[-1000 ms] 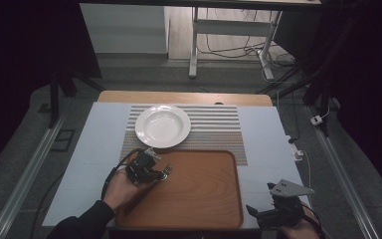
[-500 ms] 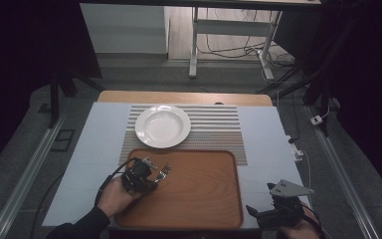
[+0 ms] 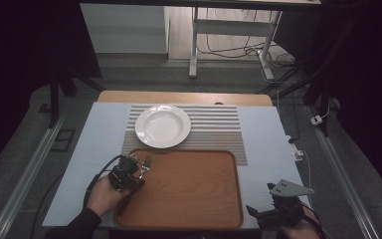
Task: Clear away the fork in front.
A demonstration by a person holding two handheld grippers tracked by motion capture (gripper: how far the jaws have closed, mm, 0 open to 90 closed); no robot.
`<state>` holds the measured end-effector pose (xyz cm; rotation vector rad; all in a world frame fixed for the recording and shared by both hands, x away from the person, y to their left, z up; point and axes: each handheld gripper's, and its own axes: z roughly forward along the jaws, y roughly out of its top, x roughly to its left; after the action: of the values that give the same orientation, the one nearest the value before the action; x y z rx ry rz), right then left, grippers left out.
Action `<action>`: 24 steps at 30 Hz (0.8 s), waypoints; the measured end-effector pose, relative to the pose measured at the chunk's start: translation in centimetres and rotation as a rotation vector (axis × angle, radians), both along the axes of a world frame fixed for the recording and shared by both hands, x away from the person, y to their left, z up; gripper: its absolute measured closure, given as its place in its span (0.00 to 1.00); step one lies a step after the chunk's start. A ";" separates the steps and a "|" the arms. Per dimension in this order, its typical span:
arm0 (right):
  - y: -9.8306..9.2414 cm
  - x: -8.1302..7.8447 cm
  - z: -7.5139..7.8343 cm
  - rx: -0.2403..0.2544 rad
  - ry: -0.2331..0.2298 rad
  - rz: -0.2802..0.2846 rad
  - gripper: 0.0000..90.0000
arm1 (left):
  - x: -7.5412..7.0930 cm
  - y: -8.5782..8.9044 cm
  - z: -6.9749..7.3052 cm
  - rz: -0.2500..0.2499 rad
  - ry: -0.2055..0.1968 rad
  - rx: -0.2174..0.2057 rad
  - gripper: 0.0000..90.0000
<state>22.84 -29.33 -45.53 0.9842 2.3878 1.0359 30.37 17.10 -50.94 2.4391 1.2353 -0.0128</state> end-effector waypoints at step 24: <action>-0.1 0.1 0.0 0.007 0.005 -0.003 0.00 | -0.6 1.4 1.5 -0.008 -0.110 -0.072 0.66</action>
<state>22.90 -29.41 -45.53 0.9934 2.3873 1.0429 29.79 18.52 -49.42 2.3504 1.1570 0.0720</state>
